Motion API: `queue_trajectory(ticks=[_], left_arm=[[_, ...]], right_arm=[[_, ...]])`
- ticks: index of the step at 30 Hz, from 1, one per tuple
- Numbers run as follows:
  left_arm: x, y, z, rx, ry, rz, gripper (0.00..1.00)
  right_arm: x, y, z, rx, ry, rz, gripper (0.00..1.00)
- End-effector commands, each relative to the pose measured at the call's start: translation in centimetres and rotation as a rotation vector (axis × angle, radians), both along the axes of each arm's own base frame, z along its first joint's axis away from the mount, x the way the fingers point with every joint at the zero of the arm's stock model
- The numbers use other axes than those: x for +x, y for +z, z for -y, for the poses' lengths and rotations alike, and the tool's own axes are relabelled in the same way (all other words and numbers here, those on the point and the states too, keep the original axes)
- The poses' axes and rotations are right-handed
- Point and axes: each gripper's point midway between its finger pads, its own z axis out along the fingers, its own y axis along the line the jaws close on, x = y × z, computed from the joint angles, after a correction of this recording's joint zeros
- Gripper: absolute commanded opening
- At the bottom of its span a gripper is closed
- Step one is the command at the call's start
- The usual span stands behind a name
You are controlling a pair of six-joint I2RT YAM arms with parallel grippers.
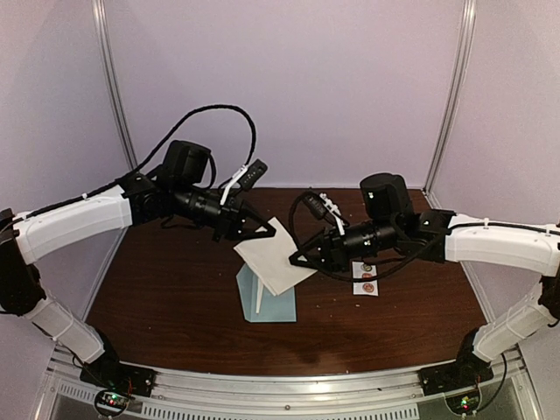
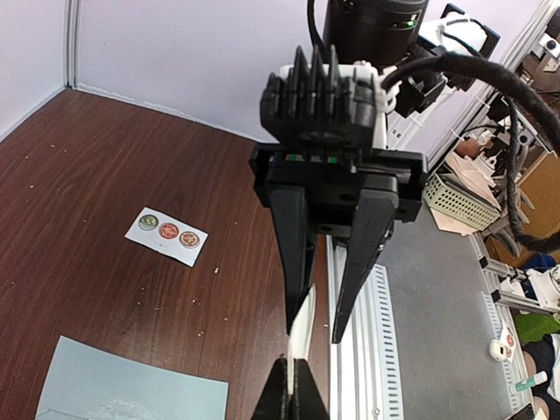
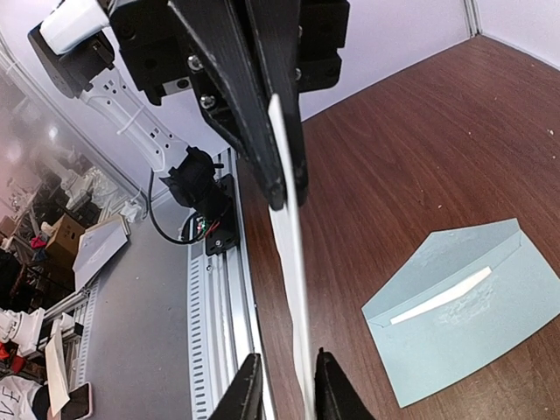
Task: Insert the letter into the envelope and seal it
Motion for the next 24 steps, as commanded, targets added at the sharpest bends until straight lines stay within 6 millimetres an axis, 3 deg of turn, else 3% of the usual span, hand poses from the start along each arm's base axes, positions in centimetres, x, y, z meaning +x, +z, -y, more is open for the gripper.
queue_trajectory(ticks=[1,6,9,10,13,15,20,24], left_arm=[[0.0,1.7,-0.3,-0.023,0.011,0.065,0.00],[0.1,1.7,-0.3,-0.021,0.018,0.071,0.00],[0.1,1.9,-0.4,-0.033,0.027,0.067,0.00],[0.1,2.1,-0.4,-0.044,0.034,0.073,0.07],[0.8,2.9,-0.7,-0.087,0.103,0.090,0.54],[1.4,3.7,-1.2,-0.114,0.168,0.119,0.69],[3.9,6.4,-3.5,-0.235,0.428,0.182,0.78],[4.6,6.6,-4.6,-0.281,0.522,0.165,0.79]], right_arm=[[-0.5,-0.5,0.9,-0.019,-0.027,-0.008,0.18],[-0.5,-0.8,1.2,-0.026,-0.037,-0.013,0.02],[-0.4,-0.6,1.2,-0.015,-0.049,-0.011,0.00],[-0.3,-0.3,1.1,0.000,-0.057,-0.007,0.00],[0.5,1.1,1.3,0.064,-0.115,0.011,0.00],[1.0,2.5,1.5,0.126,-0.162,0.027,0.00],[1.3,6.2,2.7,0.329,-0.239,0.047,0.00],[1.4,7.9,3.2,0.426,-0.271,0.072,0.00]])
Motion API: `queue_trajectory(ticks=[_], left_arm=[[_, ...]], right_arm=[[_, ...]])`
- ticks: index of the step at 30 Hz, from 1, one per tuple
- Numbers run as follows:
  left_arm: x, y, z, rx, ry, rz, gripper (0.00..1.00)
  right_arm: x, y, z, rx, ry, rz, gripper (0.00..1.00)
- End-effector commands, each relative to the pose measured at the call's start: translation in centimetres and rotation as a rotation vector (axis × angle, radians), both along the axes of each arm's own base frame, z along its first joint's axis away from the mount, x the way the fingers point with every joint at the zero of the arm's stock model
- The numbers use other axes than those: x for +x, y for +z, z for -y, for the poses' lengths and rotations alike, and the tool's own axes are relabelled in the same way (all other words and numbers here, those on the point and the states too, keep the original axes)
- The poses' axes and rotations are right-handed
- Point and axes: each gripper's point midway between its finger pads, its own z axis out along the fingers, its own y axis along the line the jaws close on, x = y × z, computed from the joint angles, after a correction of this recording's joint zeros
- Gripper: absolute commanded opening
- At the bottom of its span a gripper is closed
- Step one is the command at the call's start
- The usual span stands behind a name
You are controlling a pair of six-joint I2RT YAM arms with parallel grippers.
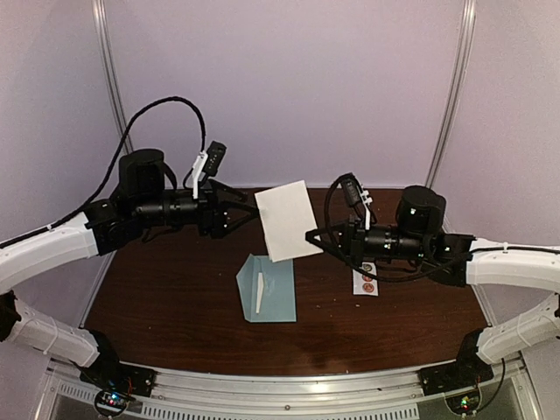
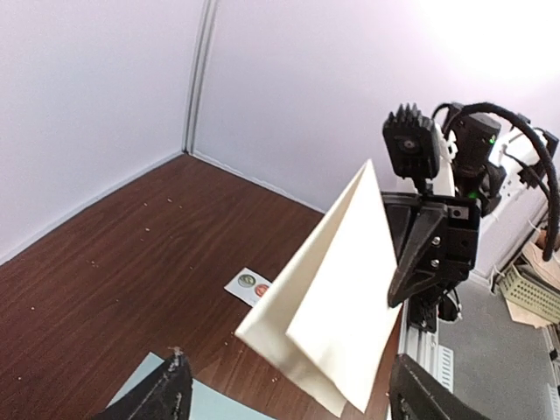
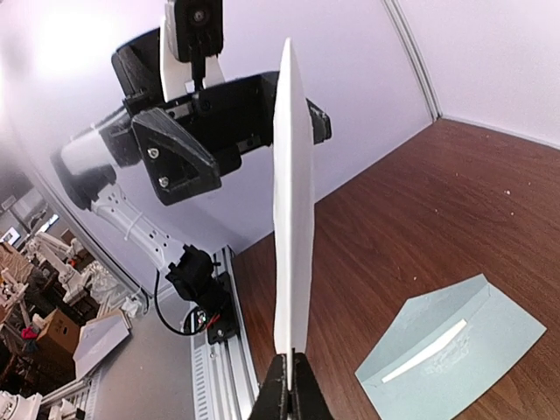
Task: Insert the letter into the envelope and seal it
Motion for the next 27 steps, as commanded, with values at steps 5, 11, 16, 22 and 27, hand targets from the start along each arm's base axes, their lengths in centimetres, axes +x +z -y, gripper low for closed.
queue_trajectory(ticks=[5,11,16,22,27], left_arm=[[0.4,3.4,0.1,-0.242,0.050,-0.029,0.79],[-2.1,4.7,0.4,-0.364,-0.098,-0.040,0.79],[-3.3,5.0,1.3,-0.363,-0.198,-0.054,0.78],[-3.8,4.6,1.7,-0.347,-0.232,-0.064,0.61],[-3.6,4.3,1.6,-0.342,-0.208,-0.074,0.42]], right_arm=[[0.1,6.3,0.4,0.256,-0.042,0.101,0.00],[-0.4,6.7,-1.0,0.270,0.018,0.110,0.00],[-0.9,6.3,-2.2,0.269,0.070,0.095,0.00],[-0.7,5.9,-2.7,0.268,0.063,0.083,0.00],[-0.2,6.1,-2.2,0.274,0.014,0.091,0.00]])
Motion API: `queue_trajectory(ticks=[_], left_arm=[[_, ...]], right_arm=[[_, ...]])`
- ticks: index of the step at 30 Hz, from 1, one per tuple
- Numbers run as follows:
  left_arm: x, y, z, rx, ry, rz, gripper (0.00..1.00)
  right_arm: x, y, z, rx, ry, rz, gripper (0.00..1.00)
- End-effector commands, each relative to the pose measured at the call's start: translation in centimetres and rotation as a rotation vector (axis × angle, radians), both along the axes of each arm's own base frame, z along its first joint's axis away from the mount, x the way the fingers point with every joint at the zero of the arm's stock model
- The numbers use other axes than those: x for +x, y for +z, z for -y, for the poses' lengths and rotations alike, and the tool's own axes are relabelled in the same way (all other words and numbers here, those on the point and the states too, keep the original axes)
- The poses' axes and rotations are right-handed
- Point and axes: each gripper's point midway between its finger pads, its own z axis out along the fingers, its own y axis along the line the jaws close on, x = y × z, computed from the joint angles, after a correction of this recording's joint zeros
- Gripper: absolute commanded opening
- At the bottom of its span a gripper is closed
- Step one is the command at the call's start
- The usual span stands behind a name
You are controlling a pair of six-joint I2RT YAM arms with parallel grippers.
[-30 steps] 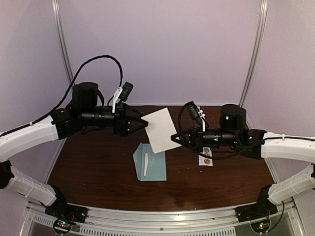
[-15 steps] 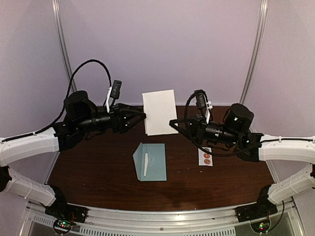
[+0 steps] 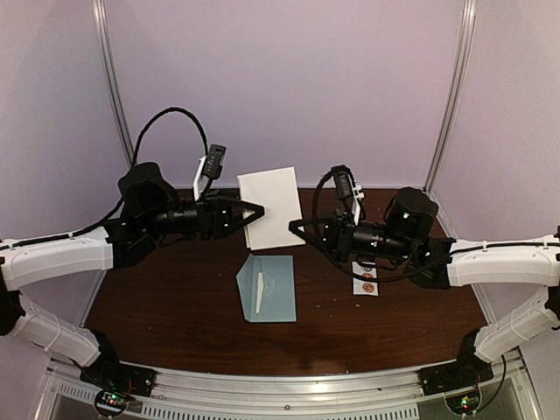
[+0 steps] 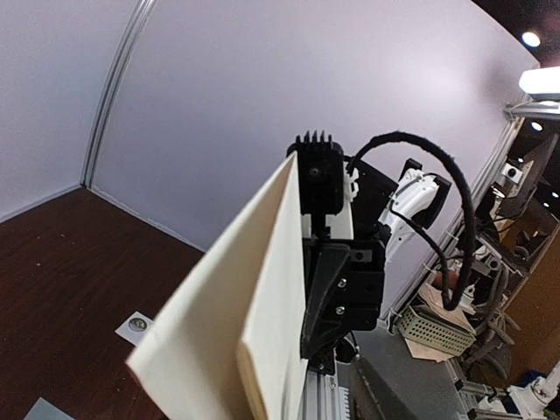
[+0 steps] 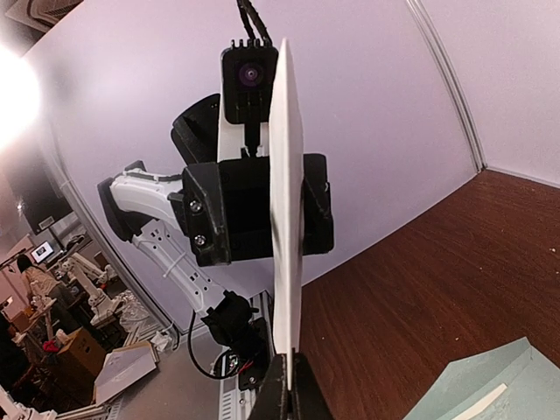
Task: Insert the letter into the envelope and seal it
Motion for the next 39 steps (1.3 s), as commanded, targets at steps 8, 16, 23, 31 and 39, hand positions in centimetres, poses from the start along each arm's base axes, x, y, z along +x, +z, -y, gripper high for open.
queue_trajectory(ticks=[8,16,23,31,39], left_arm=[[-0.3,1.9,-0.3,-0.046,0.010,0.033,0.15],[0.0,1.5,-0.4,-0.036,0.026,0.019,0.00],[1.5,0.8,-1.4,0.011,0.157,0.013,0.00],[4.2,-4.1,-3.1,0.295,0.239,-0.028,0.00],[5.8,-13.2,-6.1,0.456,0.220,-0.258,0.00]], right_arm=[[0.4,2.0,0.5,0.051,-0.052,0.025,0.00],[0.6,2.0,0.7,0.052,-0.066,0.021,0.00],[0.7,2.4,1.3,0.063,-0.090,0.008,0.51],[1.0,2.5,3.5,0.053,-0.182,-0.007,0.90],[4.5,-2.1,4.6,-0.084,-0.391,-0.155,0.93]])
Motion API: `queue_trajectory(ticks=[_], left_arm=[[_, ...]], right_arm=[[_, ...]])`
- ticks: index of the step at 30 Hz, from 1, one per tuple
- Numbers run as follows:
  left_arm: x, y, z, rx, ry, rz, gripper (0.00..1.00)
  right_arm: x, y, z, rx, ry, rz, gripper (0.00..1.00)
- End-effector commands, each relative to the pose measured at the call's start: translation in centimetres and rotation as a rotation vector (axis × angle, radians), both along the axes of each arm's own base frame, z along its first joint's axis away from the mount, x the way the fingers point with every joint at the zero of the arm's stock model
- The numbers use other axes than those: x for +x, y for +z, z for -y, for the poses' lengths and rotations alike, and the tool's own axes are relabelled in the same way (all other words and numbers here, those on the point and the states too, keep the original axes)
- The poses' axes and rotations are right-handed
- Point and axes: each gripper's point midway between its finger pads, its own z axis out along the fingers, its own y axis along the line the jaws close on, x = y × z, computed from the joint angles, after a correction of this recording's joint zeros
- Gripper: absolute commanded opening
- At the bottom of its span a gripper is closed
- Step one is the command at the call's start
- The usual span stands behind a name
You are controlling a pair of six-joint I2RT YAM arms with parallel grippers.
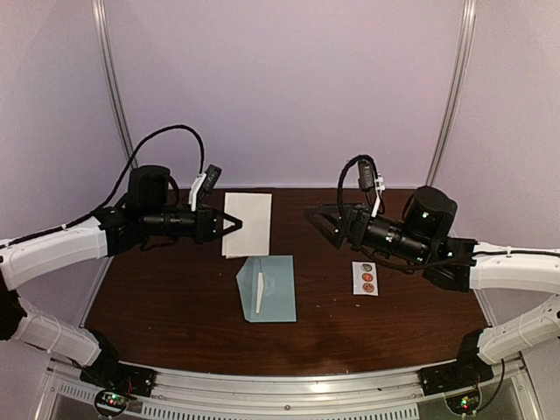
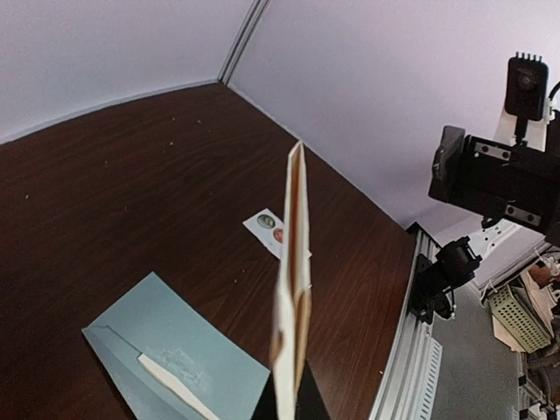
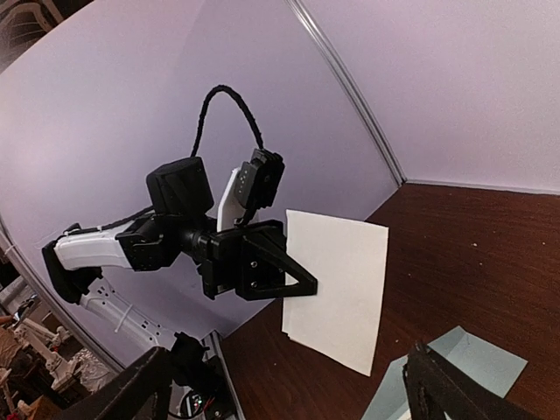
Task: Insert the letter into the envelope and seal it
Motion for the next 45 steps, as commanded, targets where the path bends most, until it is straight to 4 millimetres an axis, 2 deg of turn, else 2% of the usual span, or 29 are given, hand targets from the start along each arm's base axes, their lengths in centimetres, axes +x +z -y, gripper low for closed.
queue_trajectory(ticks=[1,5,10,22,32,37,45], left_arm=[[0.2,-6.5,-1.7,0.110,-0.010,-0.169,0.00],[0.4,-9.4,-1.6,0.155,-0.008,-0.231,0.00],[1.5,-12.7,-2.4,0.205,0.033,-0.320,0.00],[2.3,-18.1,-4.6,0.249,0.106,-0.488,0.00],[1.9,-19.7,-4.7,0.230,0.120,-0.551,0.00],[1.9,-20.4,-5.0,0.234,0.147,-0.580,0.00],[1.7,-21.8,-5.3,0.241,0.180,-0.631,0.00]], right_arm=[[2.3,-4.0,0.8,-0.103,-0.143,-0.120,0.93],[3.6,-7.2,0.6,-0.183,-0.201,-0.208,0.93],[4.2,-10.9,-0.4,-0.253,-0.202,-0.300,0.91],[5.0,-18.9,-1.7,-0.373,-0.222,-0.480,0.85],[5.1,-23.7,-2.6,-0.454,-0.214,-0.574,0.83],[4.9,-25.5,-3.4,-0.488,-0.196,-0.602,0.72],[4.7,-27.6,-3.8,-0.521,-0.197,-0.641,0.70]])
